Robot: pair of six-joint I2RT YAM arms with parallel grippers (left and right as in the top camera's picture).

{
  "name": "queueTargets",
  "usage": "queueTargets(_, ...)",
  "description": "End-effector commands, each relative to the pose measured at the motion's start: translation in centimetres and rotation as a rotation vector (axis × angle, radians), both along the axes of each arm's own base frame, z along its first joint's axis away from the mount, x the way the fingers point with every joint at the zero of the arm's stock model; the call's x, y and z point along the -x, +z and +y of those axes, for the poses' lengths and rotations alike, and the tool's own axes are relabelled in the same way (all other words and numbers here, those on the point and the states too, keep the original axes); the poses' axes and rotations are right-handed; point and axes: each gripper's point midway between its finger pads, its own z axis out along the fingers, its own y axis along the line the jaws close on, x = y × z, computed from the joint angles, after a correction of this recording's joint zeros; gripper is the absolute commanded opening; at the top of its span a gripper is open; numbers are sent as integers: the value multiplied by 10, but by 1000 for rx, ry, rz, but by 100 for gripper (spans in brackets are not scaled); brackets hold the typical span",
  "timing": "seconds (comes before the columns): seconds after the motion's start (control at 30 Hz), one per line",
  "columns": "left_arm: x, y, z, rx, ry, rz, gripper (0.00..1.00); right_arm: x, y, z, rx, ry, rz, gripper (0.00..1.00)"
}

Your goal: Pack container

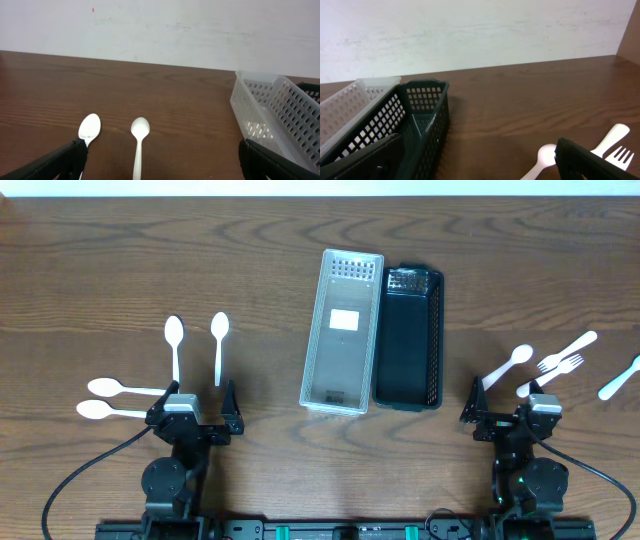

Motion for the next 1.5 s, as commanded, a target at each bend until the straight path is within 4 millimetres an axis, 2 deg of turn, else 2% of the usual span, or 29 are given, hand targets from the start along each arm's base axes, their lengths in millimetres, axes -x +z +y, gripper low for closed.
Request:
queueTargets(0.0,1,-15,-5,-12,-30,42,98,0,0,1,-13,1,-1,99)
queueTargets(1.37,1,-15,-5,-12,-30,42,98,0,0,1,-13,1,-1,99)
queueTargets(1.47,0,-10,-5,-10,-30,23,98,0,0,1,-13,1,-1,99)
